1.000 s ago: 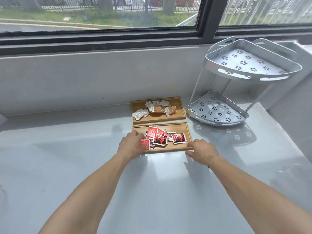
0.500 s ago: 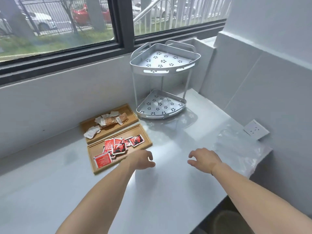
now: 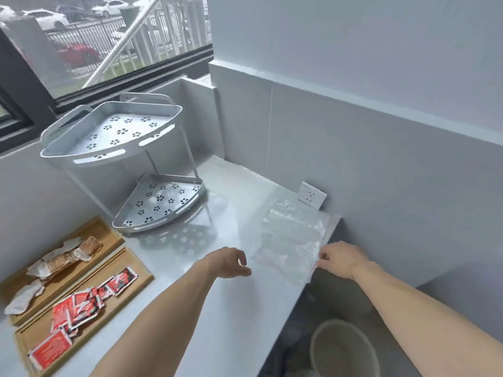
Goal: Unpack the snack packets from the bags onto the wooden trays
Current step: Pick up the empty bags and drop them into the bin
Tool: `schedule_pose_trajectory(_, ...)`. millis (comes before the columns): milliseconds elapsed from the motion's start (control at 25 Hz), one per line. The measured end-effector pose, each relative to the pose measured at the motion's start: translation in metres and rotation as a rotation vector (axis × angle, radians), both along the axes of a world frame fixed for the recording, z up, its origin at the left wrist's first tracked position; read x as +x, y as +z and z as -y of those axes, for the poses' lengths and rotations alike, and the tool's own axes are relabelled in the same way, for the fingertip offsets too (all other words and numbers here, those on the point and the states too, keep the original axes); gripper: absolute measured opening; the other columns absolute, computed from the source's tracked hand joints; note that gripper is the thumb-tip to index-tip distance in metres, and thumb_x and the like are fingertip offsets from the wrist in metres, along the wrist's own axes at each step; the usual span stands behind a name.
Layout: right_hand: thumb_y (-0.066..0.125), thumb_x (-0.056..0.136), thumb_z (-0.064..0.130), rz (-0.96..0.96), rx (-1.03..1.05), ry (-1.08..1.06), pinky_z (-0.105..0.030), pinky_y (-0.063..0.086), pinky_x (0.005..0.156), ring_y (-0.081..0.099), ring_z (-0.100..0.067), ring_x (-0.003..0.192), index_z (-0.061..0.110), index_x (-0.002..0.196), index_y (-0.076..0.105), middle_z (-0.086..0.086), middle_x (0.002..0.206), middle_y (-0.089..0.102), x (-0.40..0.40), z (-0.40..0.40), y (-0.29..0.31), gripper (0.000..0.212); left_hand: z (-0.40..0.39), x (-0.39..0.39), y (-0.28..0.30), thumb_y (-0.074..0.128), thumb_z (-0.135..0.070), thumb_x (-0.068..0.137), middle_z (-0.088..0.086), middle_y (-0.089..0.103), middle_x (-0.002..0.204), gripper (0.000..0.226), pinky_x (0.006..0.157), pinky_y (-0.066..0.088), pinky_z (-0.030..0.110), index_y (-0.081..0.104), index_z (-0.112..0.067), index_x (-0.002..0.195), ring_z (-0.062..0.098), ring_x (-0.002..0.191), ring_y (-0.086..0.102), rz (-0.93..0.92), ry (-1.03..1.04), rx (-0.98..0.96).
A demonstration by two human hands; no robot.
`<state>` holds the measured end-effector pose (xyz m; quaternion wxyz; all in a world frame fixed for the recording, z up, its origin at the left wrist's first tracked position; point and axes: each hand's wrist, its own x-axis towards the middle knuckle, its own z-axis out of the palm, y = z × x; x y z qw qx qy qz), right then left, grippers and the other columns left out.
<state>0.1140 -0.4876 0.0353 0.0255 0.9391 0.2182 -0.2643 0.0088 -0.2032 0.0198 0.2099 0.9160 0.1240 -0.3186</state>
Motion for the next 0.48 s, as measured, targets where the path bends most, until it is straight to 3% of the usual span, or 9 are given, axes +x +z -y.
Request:
schedule_pose_trajectory(120, 0.048, 0.087, 0.047, 0.03, 0.03, -0.061, -0.032, 0.046, 0.076, 0.062, -0.019, 0.1, 0.028, 0.096, 0.066, 0.005, 0.109, 0.068, 0.034, 0.022, -0.002, 0.027, 0.012, 0.036, 0.002, 0.058, -0.055, 0.079, -0.006, 0.065, 0.109, 0.044, 0.091, 0.049, 0.032, 0.061, -0.031, 0.115, 0.016, 0.101, 0.06, 0.013, -0.036, 0.114)
schedule_pose_trajectory(200, 0.049, 0.089, 0.045, 0.05, 0.053, -0.076, -0.033, 0.046, 0.082, 0.061, -0.02, 0.108, 0.029, 0.111, 0.062, 0.004, 0.117, 0.066, 0.054, 0.026, -0.001, 0.03, 0.017, 0.055, 0.002, 0.057, -0.054, 0.08, -0.004, 0.065, 0.116, 0.046, 0.088, 0.047, 0.031, 0.059, -0.031, 0.12, 0.018, 0.108, 0.06, 0.023, -0.04, 0.206)
schedule_pose_trajectory(320, 0.051, 0.09, 0.046, 0.052, 0.093, -0.106, -0.036, 0.047, 0.094, 0.057, -0.024, 0.12, 0.03, 0.14, 0.043, 0.0, 0.128, 0.06, 0.082, 0.028, 0.0, 0.053, 0.024, 0.079, 0.002, 0.055, -0.053, 0.085, -0.001, 0.06, 0.124, 0.053, 0.086, 0.045, 0.031, 0.05, -0.028, 0.131, 0.02, 0.113, 0.059, 0.046, -0.021, 0.307)
schedule_pose_trajectory(480, 0.054, 0.089, 0.049, 0.014, 0.136, -0.143, -0.038, 0.045, 0.093, 0.053, -0.027, 0.122, 0.031, 0.144, 0.035, -0.006, 0.132, 0.051, 0.112, 0.018, -0.004, 0.061, 0.031, 0.104, -0.006, 0.055, -0.057, 0.085, 0.001, 0.057, 0.13, 0.068, 0.088, 0.045, 0.033, 0.037, -0.025, 0.142, 0.021, 0.118, 0.056, 0.04, 0.041, 0.256)
